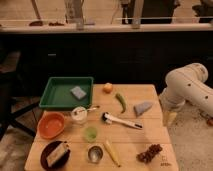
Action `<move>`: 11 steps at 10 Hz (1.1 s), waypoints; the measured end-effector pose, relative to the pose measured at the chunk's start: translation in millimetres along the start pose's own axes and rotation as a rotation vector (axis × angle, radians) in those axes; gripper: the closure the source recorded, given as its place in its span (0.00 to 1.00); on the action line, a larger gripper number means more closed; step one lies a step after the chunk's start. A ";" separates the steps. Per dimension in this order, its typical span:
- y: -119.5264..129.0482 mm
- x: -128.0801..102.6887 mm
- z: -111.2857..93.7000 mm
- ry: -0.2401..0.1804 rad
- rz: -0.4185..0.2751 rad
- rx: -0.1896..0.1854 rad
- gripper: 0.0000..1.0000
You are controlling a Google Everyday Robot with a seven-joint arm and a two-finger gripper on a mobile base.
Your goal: Place fork in table surface
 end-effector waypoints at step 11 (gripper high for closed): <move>4.7 -94.5 -21.3 -0.055 -0.144 0.039 0.20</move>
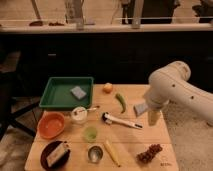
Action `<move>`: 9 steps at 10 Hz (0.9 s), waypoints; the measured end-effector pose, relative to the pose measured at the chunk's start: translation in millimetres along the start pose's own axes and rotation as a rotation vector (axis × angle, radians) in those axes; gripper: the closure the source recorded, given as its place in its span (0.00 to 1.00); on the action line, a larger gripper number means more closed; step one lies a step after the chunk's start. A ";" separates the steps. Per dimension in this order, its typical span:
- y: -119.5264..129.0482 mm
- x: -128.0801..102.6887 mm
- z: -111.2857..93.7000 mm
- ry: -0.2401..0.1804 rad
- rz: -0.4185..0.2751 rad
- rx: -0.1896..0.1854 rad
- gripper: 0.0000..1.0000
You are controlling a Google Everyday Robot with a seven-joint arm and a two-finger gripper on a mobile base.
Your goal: Place fork in table surface
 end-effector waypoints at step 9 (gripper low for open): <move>-25.1 -91.6 10.4 -0.036 -0.153 0.033 0.20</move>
